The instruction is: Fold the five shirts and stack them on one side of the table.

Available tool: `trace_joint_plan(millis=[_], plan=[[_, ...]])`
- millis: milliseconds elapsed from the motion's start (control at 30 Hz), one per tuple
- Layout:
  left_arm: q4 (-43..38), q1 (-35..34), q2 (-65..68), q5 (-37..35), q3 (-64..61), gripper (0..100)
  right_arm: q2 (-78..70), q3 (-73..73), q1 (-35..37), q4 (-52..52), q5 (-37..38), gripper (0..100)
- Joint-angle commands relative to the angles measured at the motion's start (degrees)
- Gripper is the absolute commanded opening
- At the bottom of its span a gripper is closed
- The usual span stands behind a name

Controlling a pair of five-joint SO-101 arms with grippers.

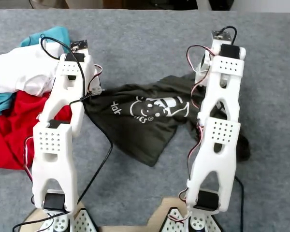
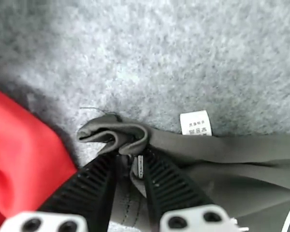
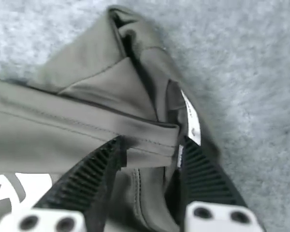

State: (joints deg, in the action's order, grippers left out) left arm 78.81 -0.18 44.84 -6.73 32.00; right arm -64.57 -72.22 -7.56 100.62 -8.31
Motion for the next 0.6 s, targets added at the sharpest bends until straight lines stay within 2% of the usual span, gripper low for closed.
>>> trace_joint_plan(millis=[0,567], plan=[[-1.32,-1.14,-0.04,0.62,0.18,2,2.95,-0.13,0.75,-1.49,0.00,19.2],[-1.32,-1.14,-0.04,0.62,0.09,2,-1.71,-0.57,-1.10,-4.66,-0.09,19.2]])
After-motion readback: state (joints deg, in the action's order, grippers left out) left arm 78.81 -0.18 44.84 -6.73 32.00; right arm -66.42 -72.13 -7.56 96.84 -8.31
